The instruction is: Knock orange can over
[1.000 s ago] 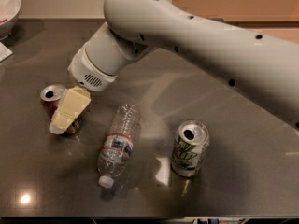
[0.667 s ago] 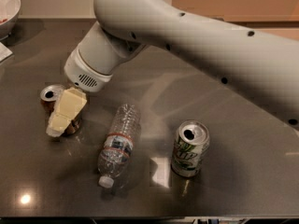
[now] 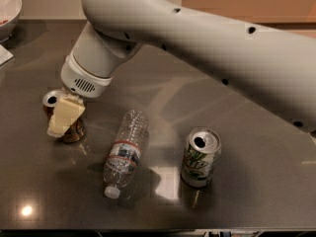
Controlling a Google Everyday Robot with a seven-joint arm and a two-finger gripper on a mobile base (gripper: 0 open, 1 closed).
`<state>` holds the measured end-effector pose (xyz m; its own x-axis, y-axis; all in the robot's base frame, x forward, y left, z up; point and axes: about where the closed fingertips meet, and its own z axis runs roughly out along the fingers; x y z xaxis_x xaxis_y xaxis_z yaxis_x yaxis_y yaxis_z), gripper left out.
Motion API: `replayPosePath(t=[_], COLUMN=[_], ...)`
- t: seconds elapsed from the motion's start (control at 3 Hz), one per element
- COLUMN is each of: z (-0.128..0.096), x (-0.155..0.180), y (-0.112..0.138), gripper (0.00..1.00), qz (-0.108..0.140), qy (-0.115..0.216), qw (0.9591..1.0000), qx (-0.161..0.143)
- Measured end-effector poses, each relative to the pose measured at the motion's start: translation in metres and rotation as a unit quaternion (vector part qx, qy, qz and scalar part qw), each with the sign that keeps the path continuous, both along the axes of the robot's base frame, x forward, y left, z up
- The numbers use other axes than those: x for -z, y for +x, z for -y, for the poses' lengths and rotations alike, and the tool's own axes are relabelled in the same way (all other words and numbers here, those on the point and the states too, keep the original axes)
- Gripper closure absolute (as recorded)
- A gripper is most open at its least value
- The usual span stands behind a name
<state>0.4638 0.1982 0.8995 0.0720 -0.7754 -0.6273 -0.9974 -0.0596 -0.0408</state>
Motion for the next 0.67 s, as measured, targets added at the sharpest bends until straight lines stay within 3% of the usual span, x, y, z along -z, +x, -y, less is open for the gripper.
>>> replayPosePath(t=[0.33, 0.67], z=[-0.0021, -0.0028], x=[-0.0005, -0.0012], y=[-0.0038, -0.0051], gripper=[0.75, 1.00], qz=[-0.014, -0.019], qy=[-0.006, -0.006], qw=[0.9999, 0.9998], qx=[-0.001, -0.002])
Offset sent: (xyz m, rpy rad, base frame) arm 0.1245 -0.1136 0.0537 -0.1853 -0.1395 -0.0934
